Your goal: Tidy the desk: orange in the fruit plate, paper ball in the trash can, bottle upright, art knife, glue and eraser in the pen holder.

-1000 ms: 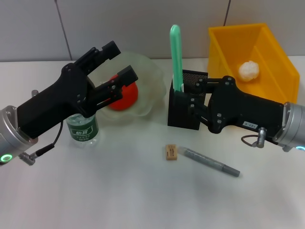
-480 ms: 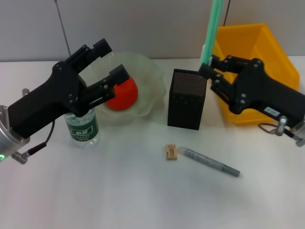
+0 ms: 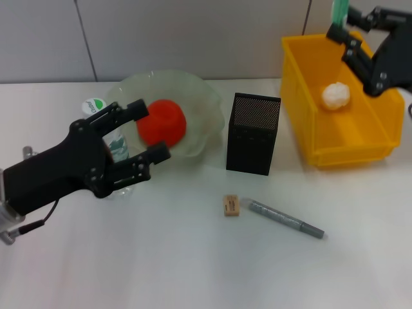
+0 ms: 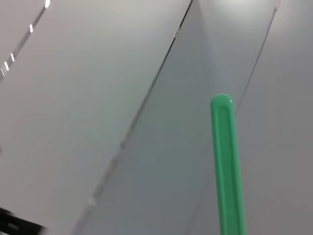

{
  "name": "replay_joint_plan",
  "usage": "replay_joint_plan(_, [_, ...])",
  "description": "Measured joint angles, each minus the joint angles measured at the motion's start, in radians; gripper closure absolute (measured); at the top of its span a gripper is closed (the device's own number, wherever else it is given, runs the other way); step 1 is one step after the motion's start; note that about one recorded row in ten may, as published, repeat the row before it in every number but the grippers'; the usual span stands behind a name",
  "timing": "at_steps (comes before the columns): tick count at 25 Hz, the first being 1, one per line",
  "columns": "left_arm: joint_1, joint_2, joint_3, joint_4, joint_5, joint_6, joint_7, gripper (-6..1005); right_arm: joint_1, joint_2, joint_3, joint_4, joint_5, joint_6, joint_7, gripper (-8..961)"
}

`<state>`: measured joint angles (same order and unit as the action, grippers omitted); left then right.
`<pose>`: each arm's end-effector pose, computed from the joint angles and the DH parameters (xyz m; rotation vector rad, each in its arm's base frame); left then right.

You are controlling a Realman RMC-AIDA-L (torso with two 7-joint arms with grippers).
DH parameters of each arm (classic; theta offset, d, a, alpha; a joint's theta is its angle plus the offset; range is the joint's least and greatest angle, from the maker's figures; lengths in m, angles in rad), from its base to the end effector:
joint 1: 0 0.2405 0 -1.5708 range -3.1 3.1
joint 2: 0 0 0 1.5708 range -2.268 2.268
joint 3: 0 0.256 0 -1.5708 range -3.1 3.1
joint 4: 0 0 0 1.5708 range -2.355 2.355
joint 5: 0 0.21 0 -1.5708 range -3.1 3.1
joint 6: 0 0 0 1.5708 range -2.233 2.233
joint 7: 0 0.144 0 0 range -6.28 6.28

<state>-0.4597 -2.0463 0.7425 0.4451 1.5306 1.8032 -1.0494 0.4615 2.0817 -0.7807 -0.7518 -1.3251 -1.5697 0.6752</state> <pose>-0.2448 0.2976 0.0204 -2.4770 -0.2966 -1.3190 0.2135 0.3499 0.0710 -2.0978 -0.3506 0.9627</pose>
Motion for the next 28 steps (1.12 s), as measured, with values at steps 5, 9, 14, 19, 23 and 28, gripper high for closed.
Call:
replay_joint_plan(5, [0.031, 0.018, 0.004, 0.008, 0.011, 0.014, -0.018, 136, -0.001, 0.001, 0.002, -0.108, 0.016, 0.116, -0.087, 770])
replay_joint_plan(9, [0.031, 0.043, 0.015, 0.023, 0.07, 0.019, -0.038, 136, -0.002, 0.003, -0.02, -0.199, 0.023, 0.197, -0.173, 771])
replay_joint_plan(14, [0.033, 0.038, 0.012, 0.082, 0.183, -0.03, -0.032, 136, -0.007, 0.004, -0.087, -0.245, 0.013, 0.313, -0.431, 771])
replay_joint_plan(19, [0.031, 0.017, 0.009, 0.089, 0.197, -0.112, -0.014, 136, 0.012, 0.001, -0.126, -0.235, 0.013, 0.408, -0.821, 771])
replay_joint_plan(23, [0.031, -0.006, 0.005, 0.101, 0.196, -0.17, -0.003, 136, 0.023, -0.001, -0.198, -0.233, 0.012, 0.502, -1.1, 771])
replay_joint_plan(28, [0.036, -0.016, 0.008, 0.1, 0.19, -0.215, 0.033, 136, 0.015, -0.005, -0.31, -0.243, 0.007, 0.602, -1.378, 771])
